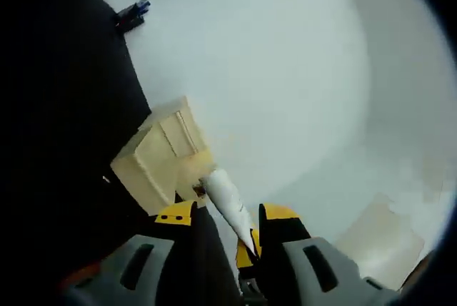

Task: Open the drawer, pick up the cosmetic bottles from the table one by one, place them into the drawer, release the gripper, close the drawer, and move the gripper away

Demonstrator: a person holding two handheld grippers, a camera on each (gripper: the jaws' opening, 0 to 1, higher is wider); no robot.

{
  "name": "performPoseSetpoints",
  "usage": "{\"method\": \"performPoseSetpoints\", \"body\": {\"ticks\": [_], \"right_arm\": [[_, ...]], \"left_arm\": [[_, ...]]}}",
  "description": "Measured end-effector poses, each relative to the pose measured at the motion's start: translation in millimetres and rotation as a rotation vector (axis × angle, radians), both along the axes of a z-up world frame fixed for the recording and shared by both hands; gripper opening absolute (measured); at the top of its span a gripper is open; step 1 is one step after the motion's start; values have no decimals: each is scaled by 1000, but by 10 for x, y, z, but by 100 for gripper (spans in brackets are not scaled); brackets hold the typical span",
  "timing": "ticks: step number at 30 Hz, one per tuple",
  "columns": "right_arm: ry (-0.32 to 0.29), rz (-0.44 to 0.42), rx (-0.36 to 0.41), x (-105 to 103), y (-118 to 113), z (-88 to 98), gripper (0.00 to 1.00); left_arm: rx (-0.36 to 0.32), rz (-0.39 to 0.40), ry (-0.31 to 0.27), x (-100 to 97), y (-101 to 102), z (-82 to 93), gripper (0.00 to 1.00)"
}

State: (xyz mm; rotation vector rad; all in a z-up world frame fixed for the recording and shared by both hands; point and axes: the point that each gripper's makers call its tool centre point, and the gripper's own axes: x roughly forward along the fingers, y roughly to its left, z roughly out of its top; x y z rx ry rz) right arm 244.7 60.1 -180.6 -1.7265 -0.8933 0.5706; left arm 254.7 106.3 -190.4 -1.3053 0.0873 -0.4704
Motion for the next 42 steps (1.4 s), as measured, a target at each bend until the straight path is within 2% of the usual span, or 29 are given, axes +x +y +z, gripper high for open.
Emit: {"method": "performPoseSetpoints", "body": {"ticks": [1, 4, 6, 8, 10, 11, 12, 13, 14, 19, 22, 24, 25, 27, 30, 32, 35, 36, 37, 39, 40, 42], "right_arm": [[-4, -3, 10, -2, 6, 16, 1], [-4, 7, 28, -39, 31, 5, 1], [-7, 8, 28, -67, 41, -18, 1], [-3, 20, 25, -116, 52, -51, 1], [3, 37, 24, -182, 67, -91, 1], [-1, 36, 25, -189, 72, -108, 2], [-3, 36, 23, -193, 71, -120, 2], [2, 41, 32, -192, 71, -118, 2], [7, 42, 40, -186, 68, -118, 2], [87, 56, 84, -120, 49, -146, 4], [90, 61, 105, -74, 15, -117, 4], [82, 53, 114, -27, -27, -83, 4], [110, 41, 136, 15, -61, -71, 5], [267, 24, 207, 103, -120, -86, 6], [572, 10, 352, 228, -184, -76, 10], [816, 14, 469, 297, -210, -72, 11], [1222, 23, 652, 374, -220, -85, 11], [1331, 42, 716, 388, -219, -55, 11], [1409, 75, 782, 407, -222, 0, 11], [1517, 124, 885, 473, -256, 68, 11], [1646, 120, 940, 475, -257, 39, 11], [1840, 153, 1029, 485, -253, 36, 11]], "left_arm": [[-38, -2, 4, 9, -25, -21, 37], [-77, -4, 17, 91, -116, -108, 37], [-113, 1, 2, 137, -146, -63, 37], [-121, 1, -10, 245, -99, -15, 37], [-115, 1, -13, 256, -133, 12, 31], [-112, 5, 7, 268, -139, -15, 26], [-115, 4, 16, 271, -145, -27, 25], [-157, -20, 3, 262, -152, 15, 24], [-163, -16, 12, 287, -141, -8, 23], [-143, -9, 15, 363, -101, -40, 22], [-136, 3, 8, 398, -55, -8, 21], [-106, 34, -1, 444, 37, 20, 21], [-105, 41, -2, 437, 55, 29, 21], [-102, 65, -11, 439, 119, 54, 21], [-107, 93, -15, 421, 172, 71, 21], [-111, 105, -17, 423, 188, 79, 21], [-106, 113, -26, 426, 183, 107, 21], [-106, 114, -28, 427, 175, 117, 21], [-105, 115, -30, 430, 166, 129, 21], [-106, 116, -36, 430, 151, 152, 21], [-106, 115, -39, 430, 140, 163, 21], [-106, 117, -43, 426, 123, 175, 21]]}}
